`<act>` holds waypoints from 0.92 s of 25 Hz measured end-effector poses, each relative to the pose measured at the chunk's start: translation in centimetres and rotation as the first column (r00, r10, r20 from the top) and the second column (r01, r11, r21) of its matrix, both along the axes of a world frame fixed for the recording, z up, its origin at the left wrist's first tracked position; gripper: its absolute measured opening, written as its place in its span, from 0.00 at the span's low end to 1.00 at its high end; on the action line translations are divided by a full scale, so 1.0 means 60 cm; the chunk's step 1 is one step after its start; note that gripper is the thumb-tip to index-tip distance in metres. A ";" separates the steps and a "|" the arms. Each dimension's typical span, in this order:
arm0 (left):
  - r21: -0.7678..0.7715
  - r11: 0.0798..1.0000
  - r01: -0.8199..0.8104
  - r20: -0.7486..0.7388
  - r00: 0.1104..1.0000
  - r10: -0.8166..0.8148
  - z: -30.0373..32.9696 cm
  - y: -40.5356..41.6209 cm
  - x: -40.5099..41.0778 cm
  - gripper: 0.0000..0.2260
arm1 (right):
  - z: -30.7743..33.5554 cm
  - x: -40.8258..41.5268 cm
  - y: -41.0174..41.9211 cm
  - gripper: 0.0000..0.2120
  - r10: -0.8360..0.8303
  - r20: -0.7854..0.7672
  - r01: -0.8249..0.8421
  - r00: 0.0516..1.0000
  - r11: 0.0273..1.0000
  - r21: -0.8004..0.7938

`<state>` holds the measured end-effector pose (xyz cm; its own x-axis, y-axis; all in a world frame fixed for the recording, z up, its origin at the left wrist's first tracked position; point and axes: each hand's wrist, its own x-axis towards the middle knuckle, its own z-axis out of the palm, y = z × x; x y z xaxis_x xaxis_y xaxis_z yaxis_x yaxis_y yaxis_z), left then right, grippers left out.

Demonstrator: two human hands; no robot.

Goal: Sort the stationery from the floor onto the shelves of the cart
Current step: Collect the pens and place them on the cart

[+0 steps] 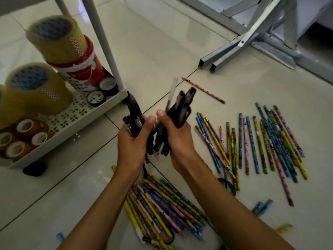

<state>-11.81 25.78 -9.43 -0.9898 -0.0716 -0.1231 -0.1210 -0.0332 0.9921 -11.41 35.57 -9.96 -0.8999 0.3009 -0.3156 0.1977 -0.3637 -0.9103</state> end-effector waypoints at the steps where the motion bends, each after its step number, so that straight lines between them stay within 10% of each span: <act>1: -0.001 1.000 -0.007 -0.012 1.000 0.007 -0.002 0.001 0.002 0.15 | -0.003 0.003 -0.008 0.06 -0.004 -0.039 0.005 0.999 1.000 0.010; 9: -0.133 0.974 -0.184 -0.247 0.958 0.147 -0.008 -0.006 -0.003 0.13 | -0.031 0.004 -0.039 0.09 -0.037 -0.274 0.095 0.961 0.974 0.203; 23: -0.189 0.958 -0.215 -0.202 0.963 0.177 -0.069 -0.025 0.005 0.05 | -0.095 0.016 -0.048 0.14 -0.034 -0.317 0.205 0.948 0.828 0.523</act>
